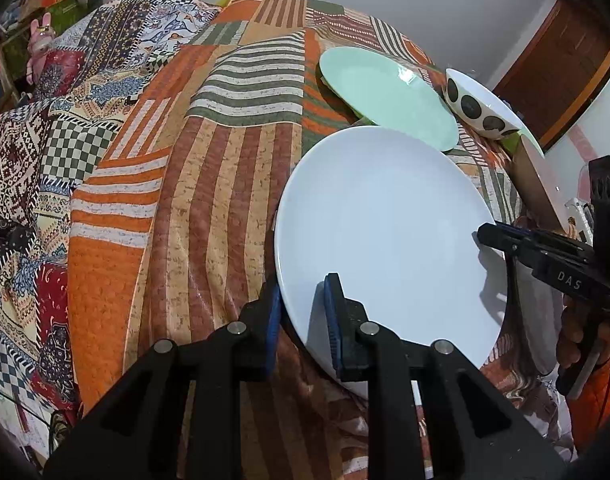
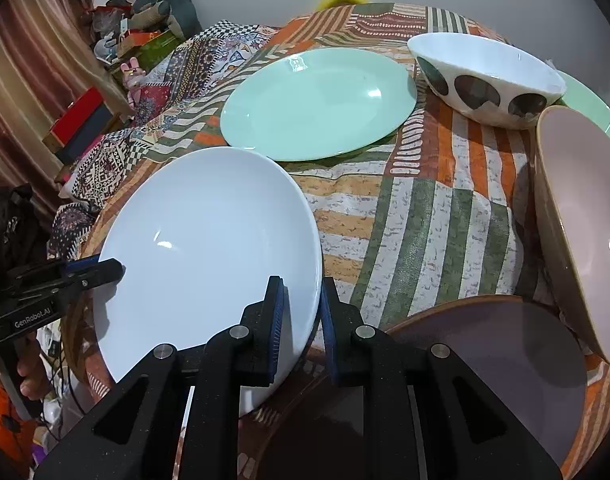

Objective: Organize plates and bowls
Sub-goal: 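Close both grippers on the rim of the white plate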

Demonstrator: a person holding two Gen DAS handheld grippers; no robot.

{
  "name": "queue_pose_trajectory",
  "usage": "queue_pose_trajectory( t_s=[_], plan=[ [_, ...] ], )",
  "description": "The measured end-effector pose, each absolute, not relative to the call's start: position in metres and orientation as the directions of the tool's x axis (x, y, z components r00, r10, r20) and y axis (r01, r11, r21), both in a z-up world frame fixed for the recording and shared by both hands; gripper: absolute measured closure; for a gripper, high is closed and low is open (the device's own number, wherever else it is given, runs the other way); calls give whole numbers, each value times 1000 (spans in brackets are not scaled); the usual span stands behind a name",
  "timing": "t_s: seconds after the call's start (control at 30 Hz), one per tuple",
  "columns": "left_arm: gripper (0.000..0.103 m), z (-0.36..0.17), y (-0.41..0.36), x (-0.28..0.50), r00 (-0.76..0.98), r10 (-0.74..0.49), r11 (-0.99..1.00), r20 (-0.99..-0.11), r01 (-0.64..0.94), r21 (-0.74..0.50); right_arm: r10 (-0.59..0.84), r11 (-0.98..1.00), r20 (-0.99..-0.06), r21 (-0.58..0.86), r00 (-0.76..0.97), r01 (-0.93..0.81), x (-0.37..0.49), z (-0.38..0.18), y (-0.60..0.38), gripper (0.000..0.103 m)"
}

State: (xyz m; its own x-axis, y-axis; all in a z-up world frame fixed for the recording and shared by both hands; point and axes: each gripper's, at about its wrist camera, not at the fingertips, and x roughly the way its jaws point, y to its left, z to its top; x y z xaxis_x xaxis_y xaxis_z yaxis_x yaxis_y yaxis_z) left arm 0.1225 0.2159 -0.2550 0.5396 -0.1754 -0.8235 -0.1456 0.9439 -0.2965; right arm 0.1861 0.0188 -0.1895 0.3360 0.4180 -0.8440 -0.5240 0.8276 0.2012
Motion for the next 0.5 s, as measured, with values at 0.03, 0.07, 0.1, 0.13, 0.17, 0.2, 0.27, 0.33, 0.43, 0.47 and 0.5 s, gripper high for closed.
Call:
queue_pose_trajectory(
  t_s=[0.03,0.07,0.1,0.13,0.17,0.2,0.27,0.33,0.43,0.47,0.5],
  plan=[
    [83,-255,215,122,538,-172,944,-825,-149,-294,415,828,-845,196,337,-526,186,-189,19,86],
    [83,-254,215,120,538,-169,944,-826,-152,-292,412,828,-846,193,338,-526,185,-189,20,86],
    [83,-253,214,120,537,-165,943,-827,-158,-291,410,829,-847,193,338,-524,185,-189,20,86],
    [83,-253,214,118,537,-163,943,-828,-161,-291,408,831,-848,192,338,-523,184,-188,21,86],
    [83,-253,213,117,536,-161,943,-829,-165,-290,411,831,-846,194,339,-521,183,-187,20,86],
    [83,-252,212,116,535,-160,943,-830,-167,-289,413,831,-845,196,341,-521,183,-187,20,86],
    [83,-251,211,113,533,-160,942,-831,-169,-290,417,831,-841,200,344,-519,181,-185,20,86],
    [83,-248,209,110,534,-158,941,-830,-173,-291,420,830,-838,200,348,-521,179,-182,19,86],
    [83,-242,208,106,544,-160,938,-824,-175,-298,424,830,-833,202,354,-520,176,-178,17,86],
    [83,-240,207,105,549,-161,937,-820,-175,-302,425,830,-832,202,357,-519,175,-177,16,86],
    [82,-236,206,103,554,-162,937,-816,-174,-304,427,831,-829,202,362,-519,173,-175,16,86]
  ],
)
